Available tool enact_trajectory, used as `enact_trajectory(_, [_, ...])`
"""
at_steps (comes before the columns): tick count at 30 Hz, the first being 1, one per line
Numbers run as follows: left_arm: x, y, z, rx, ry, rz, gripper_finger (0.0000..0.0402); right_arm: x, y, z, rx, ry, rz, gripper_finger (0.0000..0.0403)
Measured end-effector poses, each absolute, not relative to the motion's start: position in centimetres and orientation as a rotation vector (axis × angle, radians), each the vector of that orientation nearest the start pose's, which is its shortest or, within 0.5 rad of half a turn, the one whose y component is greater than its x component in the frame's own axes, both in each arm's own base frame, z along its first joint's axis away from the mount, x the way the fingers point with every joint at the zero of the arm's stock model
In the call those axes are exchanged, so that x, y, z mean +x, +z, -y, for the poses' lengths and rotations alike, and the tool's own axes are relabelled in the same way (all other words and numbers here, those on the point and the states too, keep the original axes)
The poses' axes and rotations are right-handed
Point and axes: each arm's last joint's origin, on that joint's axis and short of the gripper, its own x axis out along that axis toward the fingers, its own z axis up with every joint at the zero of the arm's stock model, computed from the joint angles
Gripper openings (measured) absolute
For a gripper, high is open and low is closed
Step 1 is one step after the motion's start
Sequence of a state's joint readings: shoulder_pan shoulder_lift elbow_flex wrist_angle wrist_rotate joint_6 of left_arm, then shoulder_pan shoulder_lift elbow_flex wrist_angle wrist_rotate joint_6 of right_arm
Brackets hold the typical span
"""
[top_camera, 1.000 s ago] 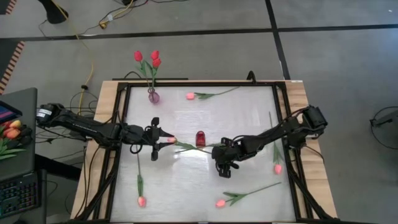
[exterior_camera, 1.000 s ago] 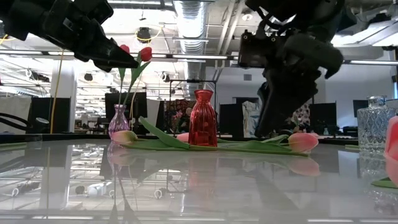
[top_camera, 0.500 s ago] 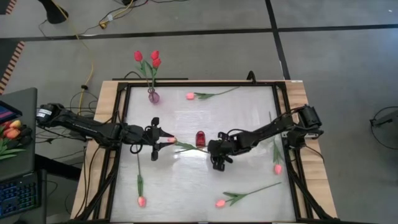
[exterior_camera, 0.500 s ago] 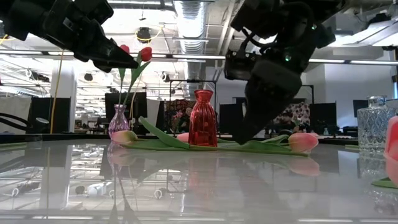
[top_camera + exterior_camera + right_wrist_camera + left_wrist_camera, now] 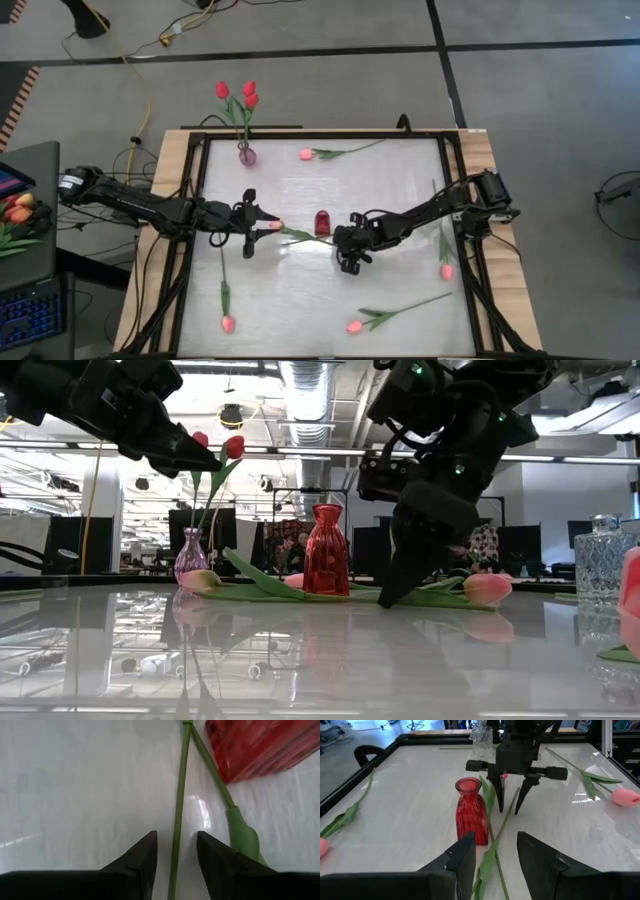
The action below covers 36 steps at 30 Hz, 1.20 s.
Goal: Sort flowers into vase by color
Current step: Put the top left pink-orange tulip into the red vase
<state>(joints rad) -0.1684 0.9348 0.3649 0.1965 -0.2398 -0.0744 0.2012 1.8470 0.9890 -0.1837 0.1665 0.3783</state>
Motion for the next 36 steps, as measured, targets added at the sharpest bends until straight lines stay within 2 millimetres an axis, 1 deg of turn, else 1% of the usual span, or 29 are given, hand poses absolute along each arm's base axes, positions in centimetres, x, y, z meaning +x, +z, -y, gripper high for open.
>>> enact_trajectory(3, [19.0, 19.9, 2.5, -0.001, 0.079, -0.363, 0.0133, 34.0, 12.8, -6.5, 0.175, -0.169, -1.013, 0.0123])
enact_trajectory(9, [19.0, 19.9, 2.5, -0.016, 0.079, -0.363, 0.0133, 33.9, 12.8, -7.1, 0.178, -0.155, -1.018, 0.0037])
enact_trajectory(11, [19.0, 19.9, 2.5, -0.017, 0.079, -0.363, 0.0133, 33.8, 12.8, -7.4, 0.174, -0.147, -1.018, 0.0017])
enact_trajectory(13, [19.0, 19.9, 2.5, -0.023, 0.08, -0.363, 0.0133, 33.8, 12.8, -7.6, 0.172, -0.142, -1.018, 0.0015])
enact_trajectory(18, [19.0, 19.9, 2.6, -0.04, 0.053, -0.364, 0.0133, 33.7, 12.9, -7.9, 0.203, -0.141, -1.015, 0.0034])
enact_trajectory(22, [19.0, 19.9, 2.7, -0.049, 0.04, -0.363, 0.0133, 33.4, 13.6, -8.3, 0.204, -0.116, -1.004, 0.0024])
enact_trajectory(25, [19.0, 20.0, 2.7, -0.05, 0.04, -0.361, 0.0133, 33.3, 14.5, -8.4, 0.208, -0.099, -0.978, 0.0016])
enact_trajectory(30, [18.9, 20.1, 2.7, -0.051, 0.04, -0.353, 0.0133, 33.1, 16.0, -8.6, 0.214, -0.091, -0.922, 0.0019])
enact_trajectory(33, [18.8, 20.2, 2.7, -0.046, 0.037, -0.35, 0.0133, 33.0, 17.2, -8.8, 0.224, -0.077, -0.867, 0.0019])
enact_trajectory(36, [18.4, 20.8, 2.8, -0.051, -0.033, -0.326, 0.0133, 32.9, 18.3, -8.9, 0.225, -0.073, -0.82, 0.0018])
